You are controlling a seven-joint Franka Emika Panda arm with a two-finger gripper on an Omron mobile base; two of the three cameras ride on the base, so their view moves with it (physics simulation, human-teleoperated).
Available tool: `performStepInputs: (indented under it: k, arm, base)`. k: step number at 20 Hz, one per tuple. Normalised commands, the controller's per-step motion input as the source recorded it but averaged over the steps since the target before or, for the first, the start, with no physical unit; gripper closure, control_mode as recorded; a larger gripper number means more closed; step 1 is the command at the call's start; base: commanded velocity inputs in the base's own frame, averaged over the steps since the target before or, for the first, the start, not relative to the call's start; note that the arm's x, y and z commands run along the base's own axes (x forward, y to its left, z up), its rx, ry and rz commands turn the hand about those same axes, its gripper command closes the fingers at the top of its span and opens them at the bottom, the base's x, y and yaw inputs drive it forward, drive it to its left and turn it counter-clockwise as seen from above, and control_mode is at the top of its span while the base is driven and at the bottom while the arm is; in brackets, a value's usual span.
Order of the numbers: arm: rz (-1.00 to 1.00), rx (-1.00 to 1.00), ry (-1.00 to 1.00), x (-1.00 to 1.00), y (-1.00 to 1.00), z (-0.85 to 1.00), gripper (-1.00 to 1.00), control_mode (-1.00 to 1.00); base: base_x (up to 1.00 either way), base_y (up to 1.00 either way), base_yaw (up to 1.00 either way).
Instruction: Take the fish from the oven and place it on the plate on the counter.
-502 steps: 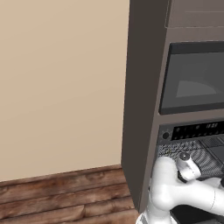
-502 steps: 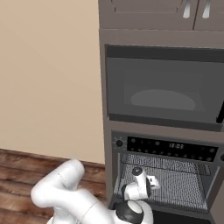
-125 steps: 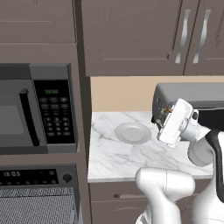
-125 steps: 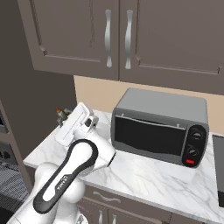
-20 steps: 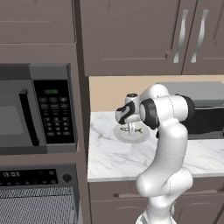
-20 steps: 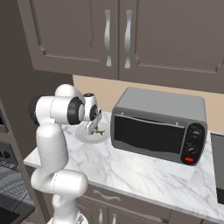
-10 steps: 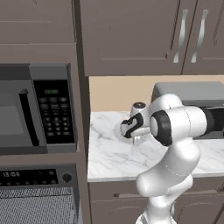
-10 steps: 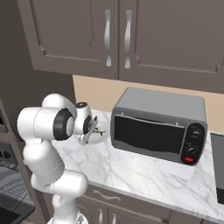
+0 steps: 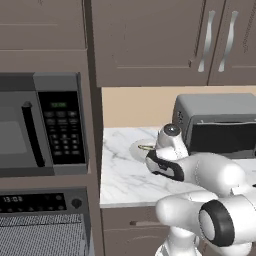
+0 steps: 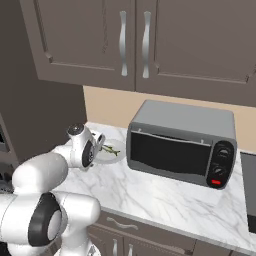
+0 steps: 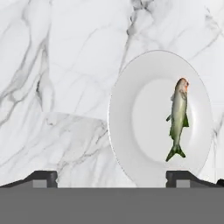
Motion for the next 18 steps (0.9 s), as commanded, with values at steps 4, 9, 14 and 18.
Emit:
performStepInputs:
  k: [4,9,14,18]
  arm:
    - [-0.05,0.00,-0.20,-0.79,0.03,0.91,-1.00,-1.00]
    - [-0.05,0.00,-0.19,-0.61,0.00,0.90,-1.00,-1.00]
    - [-0.03,0.03,-0.07,-0.71,0.00,0.97,-1.00,-1.00]
    - [0.00,0.04,0.00,-0.61,-0.01,1.00,-1.00,-1.00]
  base:
    - [0.00,0.00,0.00]
    - [0.00,0.00,0.00]
    - [0.00,0.00,0.00]
    - [0.00,0.00,0.00]
